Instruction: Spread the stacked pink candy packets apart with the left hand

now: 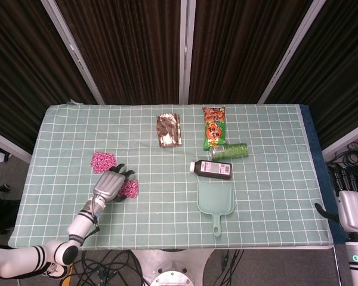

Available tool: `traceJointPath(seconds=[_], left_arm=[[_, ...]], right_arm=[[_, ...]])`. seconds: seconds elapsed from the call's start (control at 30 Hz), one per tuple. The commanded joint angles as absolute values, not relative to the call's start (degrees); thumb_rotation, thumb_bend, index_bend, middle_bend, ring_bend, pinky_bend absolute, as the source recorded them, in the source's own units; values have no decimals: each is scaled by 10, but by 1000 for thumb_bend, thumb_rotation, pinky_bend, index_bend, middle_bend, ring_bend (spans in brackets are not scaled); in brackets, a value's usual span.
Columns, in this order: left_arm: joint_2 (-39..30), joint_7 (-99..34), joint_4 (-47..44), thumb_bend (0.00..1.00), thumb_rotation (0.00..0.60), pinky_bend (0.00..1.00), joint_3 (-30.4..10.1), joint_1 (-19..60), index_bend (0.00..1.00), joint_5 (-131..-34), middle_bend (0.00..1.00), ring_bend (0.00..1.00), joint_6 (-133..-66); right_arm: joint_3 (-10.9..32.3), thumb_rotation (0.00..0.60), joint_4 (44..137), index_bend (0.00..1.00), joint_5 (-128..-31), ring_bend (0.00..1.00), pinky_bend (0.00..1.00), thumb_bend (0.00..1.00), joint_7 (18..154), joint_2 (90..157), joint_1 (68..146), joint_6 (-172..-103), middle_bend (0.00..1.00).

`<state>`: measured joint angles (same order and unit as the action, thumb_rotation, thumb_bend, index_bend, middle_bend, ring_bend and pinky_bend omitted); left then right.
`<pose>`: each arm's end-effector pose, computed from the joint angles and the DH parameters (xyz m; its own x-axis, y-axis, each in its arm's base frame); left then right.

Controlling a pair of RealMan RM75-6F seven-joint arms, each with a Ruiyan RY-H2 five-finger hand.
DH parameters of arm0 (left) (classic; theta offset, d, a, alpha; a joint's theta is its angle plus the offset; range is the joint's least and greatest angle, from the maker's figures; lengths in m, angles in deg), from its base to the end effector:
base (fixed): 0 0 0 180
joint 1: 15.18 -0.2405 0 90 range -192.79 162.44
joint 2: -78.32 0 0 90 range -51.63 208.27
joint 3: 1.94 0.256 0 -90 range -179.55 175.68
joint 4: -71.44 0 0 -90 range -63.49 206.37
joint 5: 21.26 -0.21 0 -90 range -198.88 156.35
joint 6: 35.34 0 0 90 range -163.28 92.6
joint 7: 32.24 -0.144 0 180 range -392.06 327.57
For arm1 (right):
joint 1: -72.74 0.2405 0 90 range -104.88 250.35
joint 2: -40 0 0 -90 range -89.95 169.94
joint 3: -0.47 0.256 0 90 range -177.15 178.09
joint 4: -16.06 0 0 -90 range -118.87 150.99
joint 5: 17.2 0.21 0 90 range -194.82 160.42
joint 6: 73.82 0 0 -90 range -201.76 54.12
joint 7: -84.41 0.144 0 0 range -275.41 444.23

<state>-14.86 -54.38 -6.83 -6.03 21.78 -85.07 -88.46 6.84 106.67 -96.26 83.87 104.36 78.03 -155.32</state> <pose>-0.2060 0.3090 -0.0512 0.5280 0.3700 0.7644 0.8434 -0.3344 -0.4206 -0.3292 -0.1958 0.1684 0.4074 0.0013 0.9132 -0.9084 0.1038 0.4051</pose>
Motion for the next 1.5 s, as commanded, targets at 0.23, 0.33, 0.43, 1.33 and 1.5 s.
traceJointPath(seconds=[0.23, 0.33, 0.43, 1.33, 1.5], left_arm=[[-154, -533, -62, 280, 600, 202, -66, 216, 244, -860, 477, 137, -895], [-153, -528, -62, 304, 600, 202, -66, 215, 255, -864, 488, 156, -897], [-152, -518, -66, 318, 600, 202, -68, 214, 268, -871, 509, 177, -901], [-192, -513, 14, 241, 600, 176, -164, 312, 140, -812, 64, 24, -852], [-172, -502, -5, 183, 600, 146, -149, 296, 116, -826, 36, 1, -867]], right_arm=[[68, 600, 1064, 0, -961, 0, 0, 104, 842, 1045, 780, -1551, 0], [68, 600, 1063, 0, -962, 0, 0, 105, 843, 1045, 780, -1551, 0], [68, 600, 1062, 0, -962, 0, 0, 105, 843, 1045, 780, -1552, 0], [73, 600, 1058, 0, -960, 0, 0, 105, 864, 1037, 773, -1562, 0], [72, 600, 1054, 0, -960, 0, 0, 105, 868, 1040, 776, -1555, 0]])
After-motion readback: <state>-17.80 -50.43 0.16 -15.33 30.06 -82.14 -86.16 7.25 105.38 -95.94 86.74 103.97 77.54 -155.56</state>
